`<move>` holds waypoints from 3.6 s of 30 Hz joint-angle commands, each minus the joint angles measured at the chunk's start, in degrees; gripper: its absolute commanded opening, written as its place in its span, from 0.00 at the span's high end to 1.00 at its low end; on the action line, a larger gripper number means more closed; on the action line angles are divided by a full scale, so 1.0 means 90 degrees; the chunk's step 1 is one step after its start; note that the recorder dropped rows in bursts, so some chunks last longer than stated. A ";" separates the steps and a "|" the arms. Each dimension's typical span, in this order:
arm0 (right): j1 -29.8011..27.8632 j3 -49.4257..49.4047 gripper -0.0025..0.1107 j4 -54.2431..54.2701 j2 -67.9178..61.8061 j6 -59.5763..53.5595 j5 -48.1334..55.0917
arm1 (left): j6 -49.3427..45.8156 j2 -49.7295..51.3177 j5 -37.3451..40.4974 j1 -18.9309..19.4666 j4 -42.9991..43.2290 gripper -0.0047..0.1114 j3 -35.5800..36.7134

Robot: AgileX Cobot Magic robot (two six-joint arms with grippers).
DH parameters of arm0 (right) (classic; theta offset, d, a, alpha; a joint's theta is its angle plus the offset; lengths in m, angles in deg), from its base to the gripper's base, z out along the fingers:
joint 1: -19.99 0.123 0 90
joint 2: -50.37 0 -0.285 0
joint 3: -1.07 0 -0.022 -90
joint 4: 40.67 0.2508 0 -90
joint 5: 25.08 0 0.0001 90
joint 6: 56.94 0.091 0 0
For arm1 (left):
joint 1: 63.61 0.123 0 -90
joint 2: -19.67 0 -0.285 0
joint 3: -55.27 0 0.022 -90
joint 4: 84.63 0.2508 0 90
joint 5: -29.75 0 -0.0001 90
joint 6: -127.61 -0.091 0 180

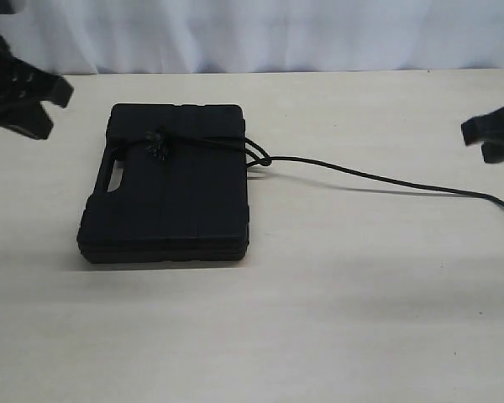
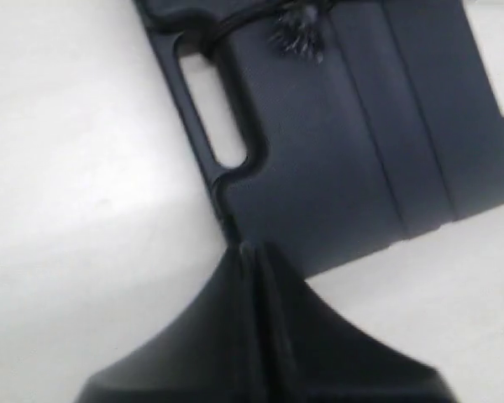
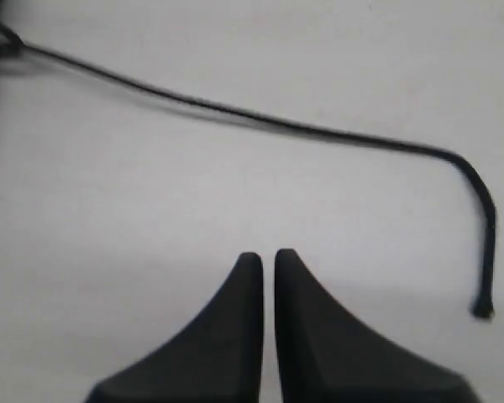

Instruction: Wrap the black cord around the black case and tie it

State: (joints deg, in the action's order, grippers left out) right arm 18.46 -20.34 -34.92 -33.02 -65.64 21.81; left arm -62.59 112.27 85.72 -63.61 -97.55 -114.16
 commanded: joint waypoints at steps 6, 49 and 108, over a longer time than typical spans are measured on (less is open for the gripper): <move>0.1352 -0.0877 0.94 -0.2143 0.1840 0.1908 0.0762 | 0.0027 -0.3312 -0.1057 -0.0005 -0.0103 0.96 0.2124; 0.1736 -0.6201 0.94 -0.2403 0.8401 0.2004 -0.3012 | -0.3200 -0.9425 -0.4769 -0.0786 0.0548 0.96 0.7405; 0.1724 -0.6201 0.94 -0.1862 0.8401 0.1993 -0.3012 | 0.0112 -0.9425 -0.4307 -0.0815 0.1029 0.96 0.7405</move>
State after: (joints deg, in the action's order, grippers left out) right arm 33.96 -76.11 -51.84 42.25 -47.51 -5.52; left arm -61.44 27.61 47.19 -70.51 -88.15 -47.71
